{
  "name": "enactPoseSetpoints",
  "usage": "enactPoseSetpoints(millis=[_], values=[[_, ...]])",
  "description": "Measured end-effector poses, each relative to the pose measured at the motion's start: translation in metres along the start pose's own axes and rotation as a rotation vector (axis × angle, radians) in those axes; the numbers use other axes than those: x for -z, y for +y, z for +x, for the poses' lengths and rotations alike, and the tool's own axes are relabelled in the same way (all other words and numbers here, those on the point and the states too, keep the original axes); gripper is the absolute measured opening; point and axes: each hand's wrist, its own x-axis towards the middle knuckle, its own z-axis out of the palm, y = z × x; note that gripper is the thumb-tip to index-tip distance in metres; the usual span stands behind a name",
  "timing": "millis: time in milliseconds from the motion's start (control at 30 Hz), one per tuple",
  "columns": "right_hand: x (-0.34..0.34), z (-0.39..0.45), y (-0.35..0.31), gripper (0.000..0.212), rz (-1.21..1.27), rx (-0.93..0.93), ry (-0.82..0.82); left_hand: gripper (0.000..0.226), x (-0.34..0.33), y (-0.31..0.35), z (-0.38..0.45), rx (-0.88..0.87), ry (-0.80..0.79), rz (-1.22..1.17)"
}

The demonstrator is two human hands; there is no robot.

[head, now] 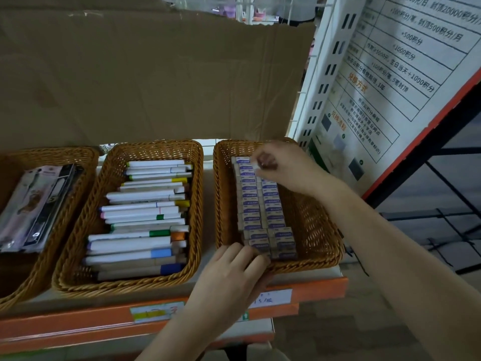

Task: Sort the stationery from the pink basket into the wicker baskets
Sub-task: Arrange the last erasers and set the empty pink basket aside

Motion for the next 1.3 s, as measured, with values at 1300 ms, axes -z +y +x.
enactPoseSetpoints(millis=[1300], values=[[-0.006, -0.095, -0.008, 0.016, -0.338, -0.131, -0.487, 0.031, 0.002, -0.001, 0.002, -0.015, 0.043, -0.034]])
